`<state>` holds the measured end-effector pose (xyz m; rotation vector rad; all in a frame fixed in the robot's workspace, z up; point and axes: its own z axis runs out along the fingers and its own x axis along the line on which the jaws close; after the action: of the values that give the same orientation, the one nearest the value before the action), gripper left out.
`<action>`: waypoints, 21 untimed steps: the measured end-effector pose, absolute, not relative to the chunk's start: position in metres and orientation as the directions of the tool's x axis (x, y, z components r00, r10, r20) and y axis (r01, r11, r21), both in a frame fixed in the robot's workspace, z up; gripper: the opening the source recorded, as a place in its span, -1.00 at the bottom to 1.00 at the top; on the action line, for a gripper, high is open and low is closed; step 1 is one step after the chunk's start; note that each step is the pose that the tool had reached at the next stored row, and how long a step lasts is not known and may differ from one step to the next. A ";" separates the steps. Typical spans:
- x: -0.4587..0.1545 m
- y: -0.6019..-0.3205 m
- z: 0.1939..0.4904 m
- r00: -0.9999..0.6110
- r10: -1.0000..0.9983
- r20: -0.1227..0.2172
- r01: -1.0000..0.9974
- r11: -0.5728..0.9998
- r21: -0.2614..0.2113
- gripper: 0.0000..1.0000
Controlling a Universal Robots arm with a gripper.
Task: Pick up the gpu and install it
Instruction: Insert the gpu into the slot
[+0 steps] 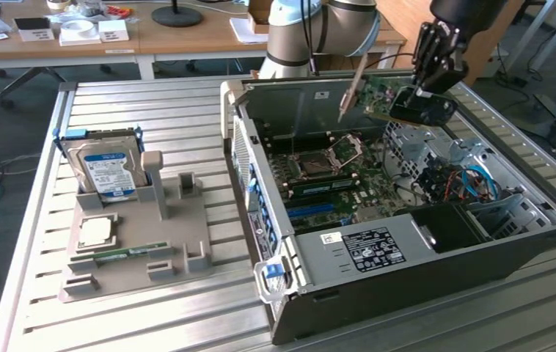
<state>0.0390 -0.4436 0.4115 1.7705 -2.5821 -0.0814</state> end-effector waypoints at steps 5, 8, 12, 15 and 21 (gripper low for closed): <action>0.039 -0.444 0.411 -0.274 -0.962 -0.020 -0.961 0.273 0.048 -0.46; 0.039 -0.444 0.411 -0.221 -0.975 -0.019 -0.974 0.220 0.048 -0.46; 0.039 -0.444 0.411 -0.150 -0.988 -0.018 -0.988 0.149 0.047 -0.46; 0.039 -0.444 0.411 -0.112 -0.994 -0.017 -0.993 0.111 0.047 -0.46; 0.039 -0.443 0.411 -0.087 -0.996 -0.017 -0.995 0.087 0.045 -0.46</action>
<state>0.0387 -0.4433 0.4106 2.1100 -2.3024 -0.0697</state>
